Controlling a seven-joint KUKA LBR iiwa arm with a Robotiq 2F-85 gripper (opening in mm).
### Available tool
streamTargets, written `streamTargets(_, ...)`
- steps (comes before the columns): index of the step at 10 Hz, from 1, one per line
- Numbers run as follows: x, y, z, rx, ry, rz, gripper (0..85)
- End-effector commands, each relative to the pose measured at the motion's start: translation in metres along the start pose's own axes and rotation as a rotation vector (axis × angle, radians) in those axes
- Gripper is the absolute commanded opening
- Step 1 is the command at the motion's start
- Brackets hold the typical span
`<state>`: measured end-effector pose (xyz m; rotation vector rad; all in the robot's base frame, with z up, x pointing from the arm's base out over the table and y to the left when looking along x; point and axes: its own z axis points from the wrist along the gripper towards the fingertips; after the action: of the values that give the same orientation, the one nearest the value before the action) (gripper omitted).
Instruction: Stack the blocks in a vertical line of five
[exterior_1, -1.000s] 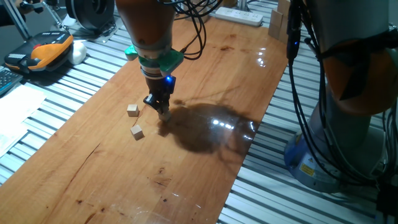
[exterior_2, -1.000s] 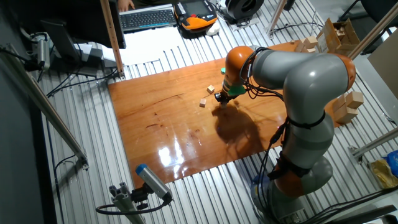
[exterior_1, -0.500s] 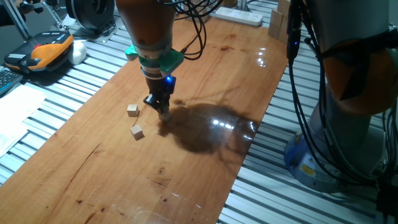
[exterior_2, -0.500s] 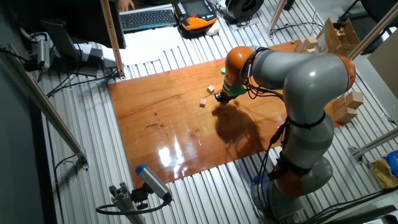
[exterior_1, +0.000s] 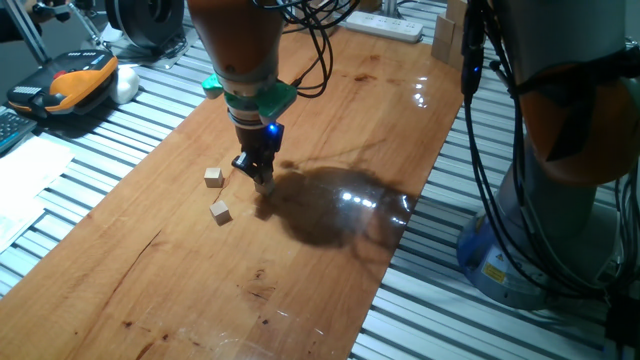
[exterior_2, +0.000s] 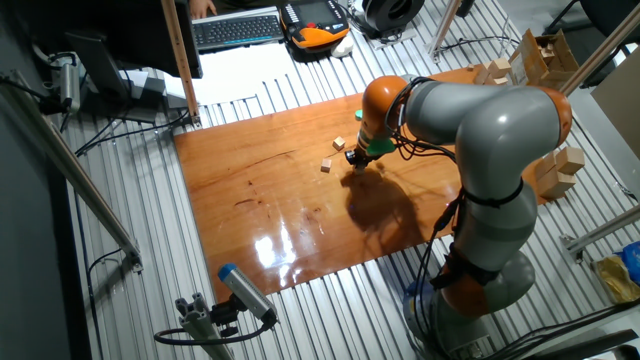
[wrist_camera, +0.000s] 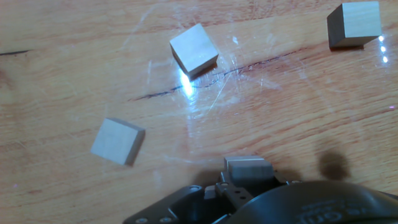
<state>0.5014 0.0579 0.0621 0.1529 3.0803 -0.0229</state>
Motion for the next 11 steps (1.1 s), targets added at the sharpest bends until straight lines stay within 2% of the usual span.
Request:
streamTargets(1,0.0000,-0.0001,0.0000,0.000,0.000,-0.001,0.0)
streamTargets(11,-0.0017,-0.0013,0.0003,-0.012,-0.003,-0.003,0.0)
